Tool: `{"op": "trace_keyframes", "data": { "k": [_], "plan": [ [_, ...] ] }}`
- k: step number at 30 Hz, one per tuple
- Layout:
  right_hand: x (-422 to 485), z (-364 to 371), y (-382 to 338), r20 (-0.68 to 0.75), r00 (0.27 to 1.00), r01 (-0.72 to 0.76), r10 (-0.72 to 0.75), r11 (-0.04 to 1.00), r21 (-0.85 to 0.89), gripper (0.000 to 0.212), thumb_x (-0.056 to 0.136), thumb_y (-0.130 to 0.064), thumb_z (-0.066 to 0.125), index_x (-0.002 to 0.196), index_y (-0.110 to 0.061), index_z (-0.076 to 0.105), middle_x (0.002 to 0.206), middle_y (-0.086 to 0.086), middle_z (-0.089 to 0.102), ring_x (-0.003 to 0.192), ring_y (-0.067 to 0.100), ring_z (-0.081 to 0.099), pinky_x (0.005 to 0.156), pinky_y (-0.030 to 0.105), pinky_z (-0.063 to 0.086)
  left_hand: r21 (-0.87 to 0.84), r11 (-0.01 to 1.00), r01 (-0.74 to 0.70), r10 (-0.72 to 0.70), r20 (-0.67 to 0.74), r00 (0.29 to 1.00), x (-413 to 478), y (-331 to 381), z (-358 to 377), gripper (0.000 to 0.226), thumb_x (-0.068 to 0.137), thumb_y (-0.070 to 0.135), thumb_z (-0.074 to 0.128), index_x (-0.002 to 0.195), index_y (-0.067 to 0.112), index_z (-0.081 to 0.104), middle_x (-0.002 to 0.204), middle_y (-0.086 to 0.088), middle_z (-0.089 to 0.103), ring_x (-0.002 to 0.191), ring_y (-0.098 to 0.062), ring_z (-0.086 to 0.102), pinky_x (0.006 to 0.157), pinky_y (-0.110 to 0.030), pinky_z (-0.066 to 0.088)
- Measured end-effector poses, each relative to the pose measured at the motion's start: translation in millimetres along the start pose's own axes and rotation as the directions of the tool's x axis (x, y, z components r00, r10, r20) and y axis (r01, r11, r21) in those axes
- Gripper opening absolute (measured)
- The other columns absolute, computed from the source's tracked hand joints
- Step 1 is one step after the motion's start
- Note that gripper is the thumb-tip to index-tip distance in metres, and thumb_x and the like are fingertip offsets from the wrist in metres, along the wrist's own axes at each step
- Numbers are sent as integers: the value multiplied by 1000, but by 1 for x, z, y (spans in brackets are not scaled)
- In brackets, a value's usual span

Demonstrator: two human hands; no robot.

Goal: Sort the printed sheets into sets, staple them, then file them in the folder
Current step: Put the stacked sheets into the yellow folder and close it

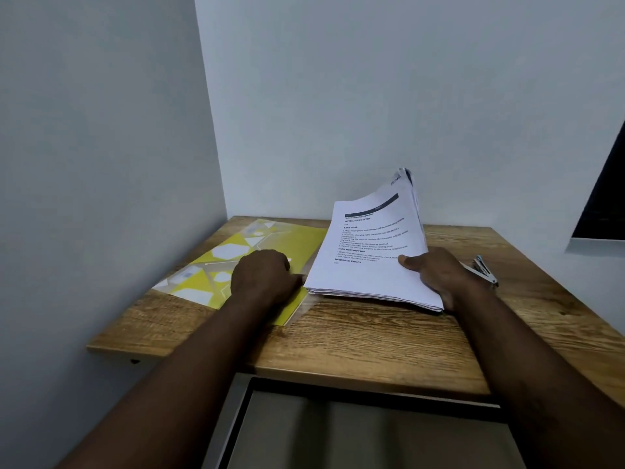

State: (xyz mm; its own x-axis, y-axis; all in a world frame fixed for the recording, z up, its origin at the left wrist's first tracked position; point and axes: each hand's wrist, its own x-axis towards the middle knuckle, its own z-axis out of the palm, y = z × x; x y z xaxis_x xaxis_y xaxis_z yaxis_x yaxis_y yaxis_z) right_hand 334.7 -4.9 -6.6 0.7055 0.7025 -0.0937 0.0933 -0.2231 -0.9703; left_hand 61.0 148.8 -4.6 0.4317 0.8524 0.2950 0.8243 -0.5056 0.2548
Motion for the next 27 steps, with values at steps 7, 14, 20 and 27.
{"op": "trace_keyframes", "data": {
  "k": [7, 14, 20, 27],
  "plan": [
    [0, -1, 0, -3, 1000, 8, -9, 999, -52, 45, 91, -25, 83, 125, 0, 68, 111, 16, 77, 93, 38, 77, 94, 55, 60, -137, 990, 29, -36, -49, 998, 1, 5, 11, 25, 89, 49, 76, 102, 29, 83, 99, 2, 79, 99, -26, 70, 73, -30, 51],
    [5, -2, 5, -4, 1000, 4, -4, 999, -48, 50, 86, -26, 87, 125, -1, 69, 110, 16, 78, 93, 39, 78, 94, 58, 60, -164, 986, 36, -51, -88, 995, 4, 3, 16, 21, 94, 32, 70, 112, 31, 80, 111, 4, 78, 108, -25, 69, 86, -33, 55],
    [5, -1, 4, 4, 1000, 5, -5, 999, -39, 47, 87, -25, 86, 124, -2, 71, 110, 15, 79, 93, 38, 78, 95, 57, 60, -58, 998, 1, -6, -86, 996, 7, 1, 17, 24, 92, 24, 66, 113, 21, 77, 111, -6, 77, 107, -31, 69, 86, -33, 53],
    [-2, -1, -1, 19, 1000, 11, -10, 998, -68, 43, 91, -23, 83, 127, -2, 69, 110, 15, 78, 93, 37, 78, 94, 56, 61, 6, 996, -85, 86, -89, 992, 9, 4, 6, 51, 93, 15, 60, 140, 34, 60, 116, -9, 73, 109, -36, 66, 78, -36, 52]
  ]
}}
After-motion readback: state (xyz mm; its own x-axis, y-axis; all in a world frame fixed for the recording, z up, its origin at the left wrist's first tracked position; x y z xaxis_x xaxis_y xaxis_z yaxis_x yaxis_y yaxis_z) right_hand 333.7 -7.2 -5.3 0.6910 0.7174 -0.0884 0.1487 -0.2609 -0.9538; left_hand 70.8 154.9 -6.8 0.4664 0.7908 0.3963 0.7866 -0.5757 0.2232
